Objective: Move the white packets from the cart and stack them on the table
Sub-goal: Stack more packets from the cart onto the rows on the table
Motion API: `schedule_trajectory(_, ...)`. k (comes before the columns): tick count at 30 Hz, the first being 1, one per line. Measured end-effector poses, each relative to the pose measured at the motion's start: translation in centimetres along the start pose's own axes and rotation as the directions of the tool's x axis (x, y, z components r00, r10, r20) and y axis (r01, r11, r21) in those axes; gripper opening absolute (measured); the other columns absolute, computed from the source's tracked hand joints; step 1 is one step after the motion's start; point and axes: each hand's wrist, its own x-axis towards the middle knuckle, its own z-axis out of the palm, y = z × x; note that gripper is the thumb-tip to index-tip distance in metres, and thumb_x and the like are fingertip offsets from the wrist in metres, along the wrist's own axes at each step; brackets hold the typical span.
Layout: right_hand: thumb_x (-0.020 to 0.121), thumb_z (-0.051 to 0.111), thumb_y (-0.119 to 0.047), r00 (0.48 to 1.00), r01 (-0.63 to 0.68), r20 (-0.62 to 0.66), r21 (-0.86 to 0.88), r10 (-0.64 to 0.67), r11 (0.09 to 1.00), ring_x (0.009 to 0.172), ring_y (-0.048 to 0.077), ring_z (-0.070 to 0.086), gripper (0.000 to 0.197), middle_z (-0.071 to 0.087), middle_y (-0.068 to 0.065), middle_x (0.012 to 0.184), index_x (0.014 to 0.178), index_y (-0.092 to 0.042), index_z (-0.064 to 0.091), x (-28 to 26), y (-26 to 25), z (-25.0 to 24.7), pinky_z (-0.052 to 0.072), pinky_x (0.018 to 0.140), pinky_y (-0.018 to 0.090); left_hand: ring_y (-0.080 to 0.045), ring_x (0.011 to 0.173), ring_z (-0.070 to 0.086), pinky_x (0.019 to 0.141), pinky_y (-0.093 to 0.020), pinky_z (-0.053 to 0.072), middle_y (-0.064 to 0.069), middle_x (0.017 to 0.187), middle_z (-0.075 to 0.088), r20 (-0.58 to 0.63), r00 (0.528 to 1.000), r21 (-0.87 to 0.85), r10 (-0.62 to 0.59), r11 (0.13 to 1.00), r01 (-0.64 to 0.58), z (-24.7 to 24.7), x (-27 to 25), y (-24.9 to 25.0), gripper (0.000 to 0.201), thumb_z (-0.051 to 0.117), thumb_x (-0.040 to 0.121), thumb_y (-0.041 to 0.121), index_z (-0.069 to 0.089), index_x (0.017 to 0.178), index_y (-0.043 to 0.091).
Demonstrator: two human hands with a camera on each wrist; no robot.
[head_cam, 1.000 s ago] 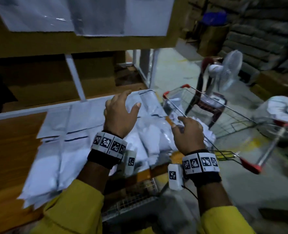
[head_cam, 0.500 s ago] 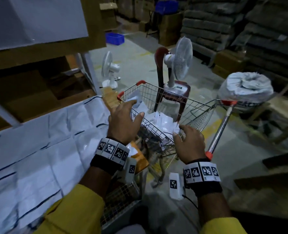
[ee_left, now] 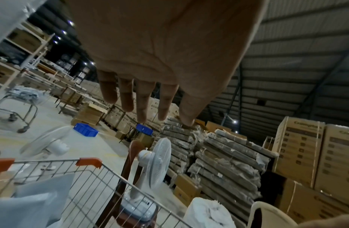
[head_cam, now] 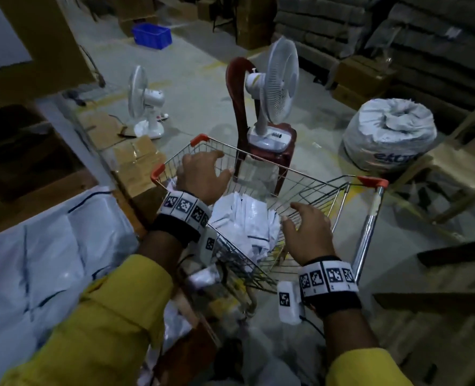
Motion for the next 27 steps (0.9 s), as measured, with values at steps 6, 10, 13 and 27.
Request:
schedule_trajectory(6,0.096,0.058,-0.030,0.999,-0.002,0.034,-0.038,0.003,0.999,0.133,0.029,0.041,0.040,0.055,0.006,0.136,0.134,-0.019,0.058,6.7,0.5,2.6,0.035,0.110,0.044,-0.035,0.123,0.052,0.102,-0.046,0.046,-0.009,0.124,0.067,0.152,0.986,0.156,-0.063,0.987,0.039,5.7,6.4,-1.5,0.051,0.057,0.088,0.058,0.062,0.130,0.029)
schedule_trajectory(10,0.094,0.058,-0.031,0.991,-0.002,0.131,-0.036,0.007,0.999,0.127,0.032,0.048,0.041,0.058,0.010,0.132,0.132,-0.016,0.060,11.9,1.5,6.0,0.040,0.108,0.045,-0.038,0.114,0.058,0.094,-0.048,0.050,-0.011,0.123,0.066,0.303,0.948,0.258,-0.098,0.966,0.017,11.9,9.6,-3.2,0.052,0.046,0.088,0.059,0.064,0.123,0.026)
schedule_trajectory(13,0.094,0.057,-0.034,0.981,-0.020,0.192,0.006,0.019,1.000,0.125,0.031,0.050,0.041,0.060,0.009,0.131,0.131,-0.017,0.061,16.3,2.2,9.3,0.042,0.106,0.045,-0.036,0.107,0.062,0.090,-0.045,0.052,-0.012,0.117,0.067,0.388,0.909,0.316,-0.148,0.949,0.020,16.5,12.6,-4.6,0.054,0.044,0.088,0.061,0.065,0.121,0.023)
schedule_trajectory(27,0.090,0.058,-0.042,0.750,-0.371,0.532,-0.152,0.393,0.916,0.129,0.040,0.046,0.065,0.045,0.019,0.143,0.147,-0.016,0.038,24.5,11.5,28.4,0.043,0.105,0.049,-0.036,0.128,0.052,0.106,-0.050,0.040,-0.014,0.146,0.050,0.600,0.644,0.573,-0.475,0.817,0.069,32.3,19.1,-11.7,0.073,0.045,0.094,0.065,0.039,0.148,0.016)
